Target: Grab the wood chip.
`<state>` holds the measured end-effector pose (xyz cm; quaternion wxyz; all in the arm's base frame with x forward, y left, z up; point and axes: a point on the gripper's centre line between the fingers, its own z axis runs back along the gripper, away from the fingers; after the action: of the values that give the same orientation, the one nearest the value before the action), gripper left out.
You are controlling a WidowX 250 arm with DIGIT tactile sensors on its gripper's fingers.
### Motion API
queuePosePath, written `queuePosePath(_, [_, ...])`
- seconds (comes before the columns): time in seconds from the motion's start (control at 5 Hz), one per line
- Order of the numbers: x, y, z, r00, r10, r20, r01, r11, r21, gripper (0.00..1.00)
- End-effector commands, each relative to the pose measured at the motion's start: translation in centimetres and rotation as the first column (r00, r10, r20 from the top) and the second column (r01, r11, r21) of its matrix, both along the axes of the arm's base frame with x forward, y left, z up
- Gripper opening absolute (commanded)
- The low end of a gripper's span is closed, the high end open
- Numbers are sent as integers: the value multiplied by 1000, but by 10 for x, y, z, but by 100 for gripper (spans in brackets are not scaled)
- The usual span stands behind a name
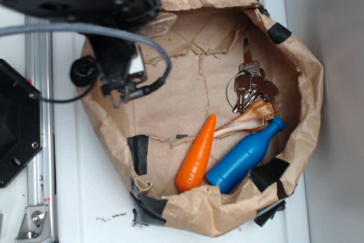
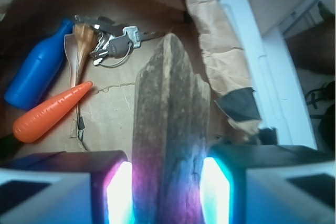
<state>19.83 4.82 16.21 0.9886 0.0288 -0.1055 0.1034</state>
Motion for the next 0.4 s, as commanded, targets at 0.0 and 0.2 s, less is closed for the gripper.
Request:
queuePosePath(0.0, [17,-3,9,993,102,-63,-106,992,-63,0])
queuePosePath(0.2, [18,-7,4,986,146,-84,-149,988,-37,0])
